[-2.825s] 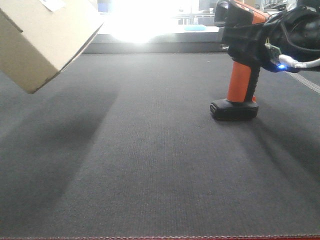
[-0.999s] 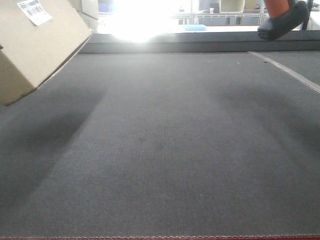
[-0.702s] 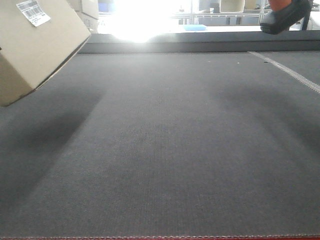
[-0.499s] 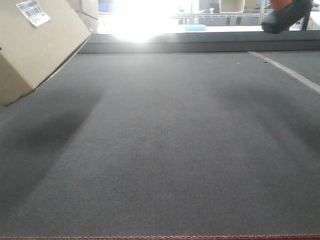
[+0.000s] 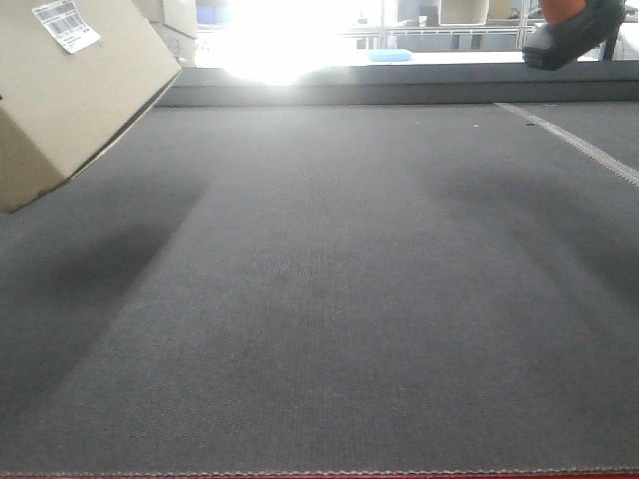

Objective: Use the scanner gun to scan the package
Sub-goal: 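Lift the scanner gun and point it at the box label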

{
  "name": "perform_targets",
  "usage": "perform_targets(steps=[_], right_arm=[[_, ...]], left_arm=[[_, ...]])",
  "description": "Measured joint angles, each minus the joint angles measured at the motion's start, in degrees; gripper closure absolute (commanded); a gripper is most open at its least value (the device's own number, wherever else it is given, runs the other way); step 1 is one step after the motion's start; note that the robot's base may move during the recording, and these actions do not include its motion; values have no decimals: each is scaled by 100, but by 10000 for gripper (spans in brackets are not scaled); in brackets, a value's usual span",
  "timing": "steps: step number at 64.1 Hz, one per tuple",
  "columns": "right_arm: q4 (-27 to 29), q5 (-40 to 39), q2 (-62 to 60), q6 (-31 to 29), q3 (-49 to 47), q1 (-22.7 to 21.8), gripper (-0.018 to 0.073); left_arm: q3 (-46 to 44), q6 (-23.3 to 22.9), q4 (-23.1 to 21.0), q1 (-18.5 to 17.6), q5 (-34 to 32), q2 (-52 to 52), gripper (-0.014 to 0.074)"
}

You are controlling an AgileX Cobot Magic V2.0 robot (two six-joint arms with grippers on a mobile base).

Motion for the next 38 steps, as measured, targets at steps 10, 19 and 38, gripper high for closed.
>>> perform_targets(steps=[10,19,38], right_arm=[[815,0,-112,-10,0,0,712],[1532,74,-312,39,-10,0,712],[2009,593,-378,1075,-10,0,712]], left_arm=[[0,0,0,0,0,0,708],[0,0,0,0,0,0,708],[0,0,0,0,0,0,708]])
